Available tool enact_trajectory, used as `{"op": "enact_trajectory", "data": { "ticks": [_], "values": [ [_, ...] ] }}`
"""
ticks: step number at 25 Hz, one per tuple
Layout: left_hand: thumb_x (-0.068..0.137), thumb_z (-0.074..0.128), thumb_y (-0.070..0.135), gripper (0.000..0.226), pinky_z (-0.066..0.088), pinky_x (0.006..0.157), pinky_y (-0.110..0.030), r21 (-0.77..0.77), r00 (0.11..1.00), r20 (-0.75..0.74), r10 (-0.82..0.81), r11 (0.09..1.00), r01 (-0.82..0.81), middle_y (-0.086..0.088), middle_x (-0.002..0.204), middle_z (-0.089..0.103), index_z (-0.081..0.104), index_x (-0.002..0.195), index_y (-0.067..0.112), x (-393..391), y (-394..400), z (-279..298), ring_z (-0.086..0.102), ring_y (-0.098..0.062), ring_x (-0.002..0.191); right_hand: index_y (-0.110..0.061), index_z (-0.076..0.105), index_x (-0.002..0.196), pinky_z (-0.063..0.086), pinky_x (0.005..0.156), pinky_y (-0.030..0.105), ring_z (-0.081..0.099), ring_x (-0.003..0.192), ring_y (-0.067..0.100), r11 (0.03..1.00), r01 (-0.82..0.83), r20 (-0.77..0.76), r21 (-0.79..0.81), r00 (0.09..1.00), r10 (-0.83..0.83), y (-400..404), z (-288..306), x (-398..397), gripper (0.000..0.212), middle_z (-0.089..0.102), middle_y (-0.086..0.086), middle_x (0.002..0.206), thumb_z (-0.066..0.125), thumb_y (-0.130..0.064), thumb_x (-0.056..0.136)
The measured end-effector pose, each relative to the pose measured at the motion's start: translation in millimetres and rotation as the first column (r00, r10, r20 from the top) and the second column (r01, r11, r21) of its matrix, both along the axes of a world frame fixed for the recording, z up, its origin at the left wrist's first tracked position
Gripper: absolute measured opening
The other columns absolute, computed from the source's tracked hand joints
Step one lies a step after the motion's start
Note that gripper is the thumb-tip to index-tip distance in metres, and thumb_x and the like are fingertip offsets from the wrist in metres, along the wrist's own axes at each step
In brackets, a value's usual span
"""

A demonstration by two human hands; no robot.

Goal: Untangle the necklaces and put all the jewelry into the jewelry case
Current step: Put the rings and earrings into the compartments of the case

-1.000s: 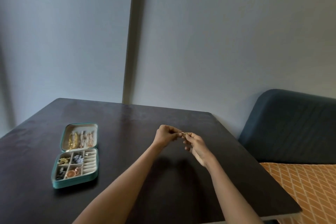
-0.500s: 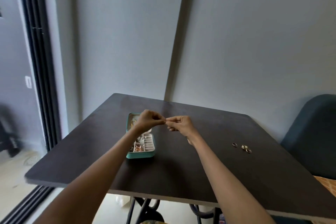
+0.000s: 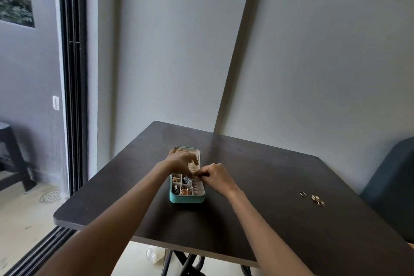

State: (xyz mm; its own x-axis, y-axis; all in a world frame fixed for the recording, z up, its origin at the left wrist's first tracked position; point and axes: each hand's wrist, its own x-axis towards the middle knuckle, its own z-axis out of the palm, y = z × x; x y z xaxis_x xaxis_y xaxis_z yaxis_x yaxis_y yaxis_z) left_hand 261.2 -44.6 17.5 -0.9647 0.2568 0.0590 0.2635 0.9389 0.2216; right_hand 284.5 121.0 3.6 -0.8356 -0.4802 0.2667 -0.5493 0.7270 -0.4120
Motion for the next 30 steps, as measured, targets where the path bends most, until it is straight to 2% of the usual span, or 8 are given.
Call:
{"op": "enact_trajectory", "data": {
  "ticks": [3,9,12,15,19,22,24,30],
  "values": [
    [0.076,0.072,0.040,0.054,0.018,0.108,-0.035,-0.061,1.000,-0.007,0.027,0.998,-0.027,0.001,0.133,0.046,0.051,0.126,0.035,-2,2,2,0.030,-0.020,0.131,-0.011,0.072,0.107,0.047,0.090,0.017,0.067,0.098,0.014,1.000,0.008,-0.021,-0.004,1.000,-0.008,1,-2,0,0.023,0.072,0.007,0.106,0.064,-0.008,0.085],
    [0.074,0.073,0.044,0.061,0.015,0.109,-0.036,-0.076,0.999,0.043,0.029,0.997,-0.025,0.000,0.135,0.045,0.047,0.129,0.034,-5,3,1,0.027,-0.021,0.133,-0.010,0.073,0.104,0.043,0.082,0.004,0.061,0.089,0.001,0.997,0.005,0.003,-0.074,1.000,-0.005,2,-6,0,0.022,0.073,0.007,0.104,0.068,-0.006,0.083],
    [0.074,0.073,0.044,0.064,0.014,0.109,-0.037,-0.089,0.997,0.074,0.027,0.996,-0.020,0.001,0.136,0.045,0.045,0.130,0.033,-6,3,2,0.027,-0.021,0.133,-0.010,0.073,0.105,0.036,0.076,-0.004,0.065,0.094,0.010,0.998,0.020,0.008,-0.056,1.000,-0.019,4,-7,-1,0.023,0.072,0.008,0.105,0.068,-0.005,0.083],
    [0.075,0.072,0.044,0.065,0.013,0.110,-0.037,-0.090,0.996,0.079,0.031,0.996,-0.023,0.001,0.137,0.045,0.044,0.132,0.031,-4,6,3,0.027,-0.021,0.133,-0.013,0.073,0.106,0.040,0.080,0.006,0.065,0.092,0.017,0.999,0.029,-0.006,-0.017,1.000,-0.029,4,-10,0,0.024,0.071,0.009,0.103,0.068,-0.008,0.083],
    [0.073,0.073,0.046,0.071,0.012,0.111,-0.038,-0.104,0.995,0.081,0.054,0.994,-0.045,0.000,0.142,0.041,0.041,0.135,0.031,-4,7,3,0.025,-0.022,0.135,-0.011,0.073,0.105,0.044,0.078,0.013,0.065,0.092,0.016,0.999,0.013,0.003,-0.037,1.000,-0.013,3,-10,2,0.022,0.071,0.007,0.102,0.068,-0.009,0.083],
    [0.074,0.072,0.045,0.069,0.012,0.111,-0.039,-0.095,0.994,0.081,0.071,0.994,-0.063,0.001,0.142,0.041,0.041,0.134,0.032,-5,7,2,0.024,-0.022,0.136,-0.013,0.076,0.097,0.048,0.078,0.024,0.062,0.089,0.019,0.994,0.077,-0.077,-0.072,0.994,-0.083,5,-16,5,0.029,0.069,0.004,0.096,0.053,0.000,0.085],
    [0.075,0.072,0.045,0.069,0.013,0.111,-0.039,-0.093,0.994,0.083,0.070,0.994,-0.062,0.002,0.142,0.042,0.041,0.134,0.031,-6,7,2,0.025,-0.021,0.136,-0.017,0.078,0.091,0.048,0.078,0.029,0.057,0.088,0.018,0.992,0.121,-0.114,-0.024,0.986,-0.123,5,-19,5,0.036,0.067,0.002,0.091,0.048,0.003,0.084],
    [0.076,0.071,0.045,0.069,0.010,0.113,-0.038,-0.090,0.995,0.067,0.078,0.993,-0.072,0.000,0.145,0.038,0.040,0.136,0.030,-4,8,1,0.023,-0.022,0.137,-0.015,0.077,0.092,0.046,0.076,0.029,0.053,0.089,0.019,0.989,0.146,-0.088,-0.024,0.985,-0.148,0,-22,5,0.031,0.067,0.003,0.094,0.052,0.001,0.085]
  ]
}}
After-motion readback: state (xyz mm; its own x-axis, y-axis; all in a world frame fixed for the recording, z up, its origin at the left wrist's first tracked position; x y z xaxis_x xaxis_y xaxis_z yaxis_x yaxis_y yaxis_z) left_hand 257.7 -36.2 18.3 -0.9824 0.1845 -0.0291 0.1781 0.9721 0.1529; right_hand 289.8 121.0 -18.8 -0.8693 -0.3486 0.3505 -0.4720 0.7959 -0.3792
